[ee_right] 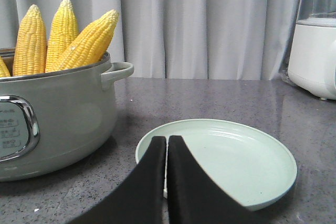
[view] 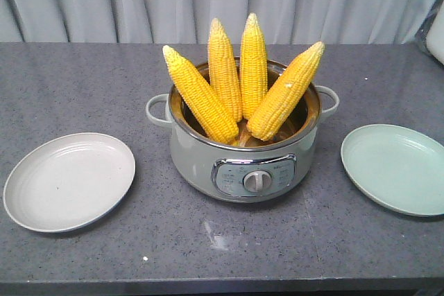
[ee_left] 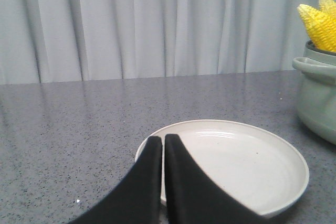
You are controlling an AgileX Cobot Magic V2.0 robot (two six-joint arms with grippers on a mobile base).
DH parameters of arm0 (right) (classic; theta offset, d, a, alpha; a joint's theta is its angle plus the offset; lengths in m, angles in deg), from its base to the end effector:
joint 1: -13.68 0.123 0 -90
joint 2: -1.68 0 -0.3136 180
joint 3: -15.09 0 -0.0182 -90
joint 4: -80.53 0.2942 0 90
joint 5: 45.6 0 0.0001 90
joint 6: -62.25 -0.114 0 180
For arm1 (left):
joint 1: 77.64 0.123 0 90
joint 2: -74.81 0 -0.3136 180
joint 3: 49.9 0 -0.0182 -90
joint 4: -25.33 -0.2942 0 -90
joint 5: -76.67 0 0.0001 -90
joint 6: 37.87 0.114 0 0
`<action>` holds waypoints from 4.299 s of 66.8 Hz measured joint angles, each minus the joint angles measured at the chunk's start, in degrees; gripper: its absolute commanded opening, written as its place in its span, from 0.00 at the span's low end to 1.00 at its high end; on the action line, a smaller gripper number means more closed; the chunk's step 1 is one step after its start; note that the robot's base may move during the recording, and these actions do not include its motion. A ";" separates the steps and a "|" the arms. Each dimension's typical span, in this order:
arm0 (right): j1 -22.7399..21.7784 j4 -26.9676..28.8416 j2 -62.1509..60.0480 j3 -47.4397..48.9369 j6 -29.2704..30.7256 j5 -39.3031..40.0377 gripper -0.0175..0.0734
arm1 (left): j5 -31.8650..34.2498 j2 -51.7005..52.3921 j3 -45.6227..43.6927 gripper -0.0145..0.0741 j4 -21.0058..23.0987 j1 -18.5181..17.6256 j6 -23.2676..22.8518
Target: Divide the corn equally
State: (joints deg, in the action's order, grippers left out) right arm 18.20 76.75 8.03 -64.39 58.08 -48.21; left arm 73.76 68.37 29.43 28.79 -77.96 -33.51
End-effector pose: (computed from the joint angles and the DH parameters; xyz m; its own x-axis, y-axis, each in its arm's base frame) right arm 0.0941 0.0071 0.2002 0.0267 0.0090 -0.9996 -0.0760 0.9971 0.0070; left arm 0.0944 -0.0009 0.2006 0.0233 0.0157 -0.9996 0.0083 0.9998 0.0159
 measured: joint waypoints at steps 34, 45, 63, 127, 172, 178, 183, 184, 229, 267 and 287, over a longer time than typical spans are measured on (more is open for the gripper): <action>0.00 0.02 1.19 8.93 0.05 -2.06 0.18 | 4.34 0.00 -10.27 0.16 0.00 0.00 -1.08; 0.00 -3.93 7.81 22.12 0.49 -9.60 0.18 | 1.06 -3.92 -23.57 0.16 0.00 0.00 -1.19; 0.00 -5.31 23.80 40.29 0.67 -24.04 0.18 | -18.17 -21.42 -42.40 0.16 0.00 0.00 -1.19; 0.00 -5.31 39.39 42.82 0.44 -33.63 0.93 | -28.96 -33.35 -44.66 0.77 0.00 0.00 -1.49; 0.00 -5.08 45.99 48.08 0.72 -38.89 0.91 | -46.36 -40.96 -54.79 0.78 15.07 0.00 15.55; 0.00 -4.08 47.94 49.83 1.63 -39.65 0.90 | -46.54 -43.34 -54.89 0.78 22.42 0.00 21.64; 0.00 -2.49 49.78 51.51 2.93 -39.73 0.89 | -46.67 -45.16 -54.89 0.78 29.76 0.00 27.62; 0.00 -2.16 50.13 51.81 3.14 -39.73 0.89 | -46.80 -45.60 -54.89 0.78 30.88 0.00 28.64; 0.00 23.02 75.45 68.34 22.21 -37.83 0.85 | -48.65 -52.68 -54.89 0.78 43.69 -5.74 42.02; 0.00 39.47 97.48 84.91 33.75 -36.95 0.85 | -49.08 -52.68 -54.89 0.78 43.69 -5.74 42.02; 0.00 45.91 103.80 92.01 40.52 -42.51 0.83 | -49.08 -52.68 -54.89 0.78 43.69 -5.74 42.02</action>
State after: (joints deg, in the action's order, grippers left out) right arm 18.20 122.66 111.84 27.62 98.61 -90.71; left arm 24.67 15.68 -25.45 72.48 -83.69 8.51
